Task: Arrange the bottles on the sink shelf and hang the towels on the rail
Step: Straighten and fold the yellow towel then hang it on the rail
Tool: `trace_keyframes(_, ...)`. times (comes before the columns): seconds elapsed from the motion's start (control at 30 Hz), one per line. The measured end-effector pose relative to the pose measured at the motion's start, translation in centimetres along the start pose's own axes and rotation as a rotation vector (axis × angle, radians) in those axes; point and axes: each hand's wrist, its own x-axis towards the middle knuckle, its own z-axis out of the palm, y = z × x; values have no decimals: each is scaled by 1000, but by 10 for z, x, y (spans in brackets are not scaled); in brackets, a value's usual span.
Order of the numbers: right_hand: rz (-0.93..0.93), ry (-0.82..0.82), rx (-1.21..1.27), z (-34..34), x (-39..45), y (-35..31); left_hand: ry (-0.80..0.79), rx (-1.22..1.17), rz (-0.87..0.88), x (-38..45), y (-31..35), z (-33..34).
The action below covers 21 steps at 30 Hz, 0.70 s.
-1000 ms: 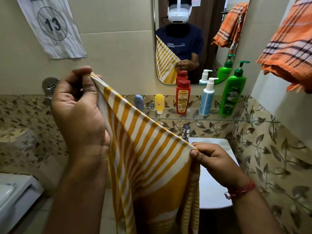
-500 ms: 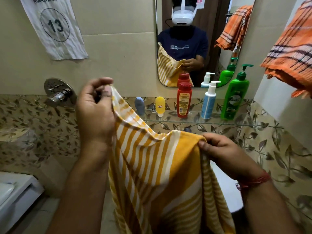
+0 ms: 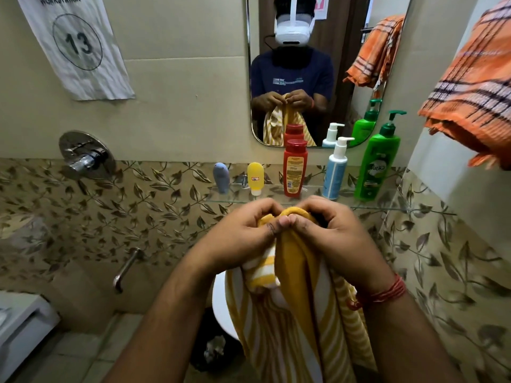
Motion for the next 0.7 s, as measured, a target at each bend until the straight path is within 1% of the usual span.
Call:
trace_keyframes(0.07, 89, -35, 89, -5, -2, 6, 123, -56, 42, 3, -3, 0)
trace_keyframes(0.13, 146, -83, 114, -9, -3, 11, 187, -89, 80, 5, -1, 0)
trace_keyframes(0.2, 154, -88, 122, -10, -3, 14, 145, -68, 103, 6, 1, 1)
trace_keyframes(0.3, 135, -59, 171, -10, -1, 15, 14, -23, 105, 8, 5, 2)
trace_keyframes(0.33, 130, -59, 178, -9, -1, 15, -4, -9, 104, 9, 4, 3)
trace_keyframes(0.43, 130, -93, 191, -10, -1, 17, 11, -28, 113, 10, 4, 2)
trace_keyframes(0.5, 144, -152, 202, -11, -1, 19, 25, -45, 90, 11, 3, 0)
trace_keyframes(0.6, 163, -228, 194, -15, -2, 22, 27, -10, 105, 12, 3, -1)
trace_keyframes(0.67, 144, -214, 165, -15, -2, 24, -29, 36, 98, 12, 3, -4)
trace_keyframes(0.7, 123, -191, 141, -15, -1, 25, -96, 61, 76, 13, 3, -6)
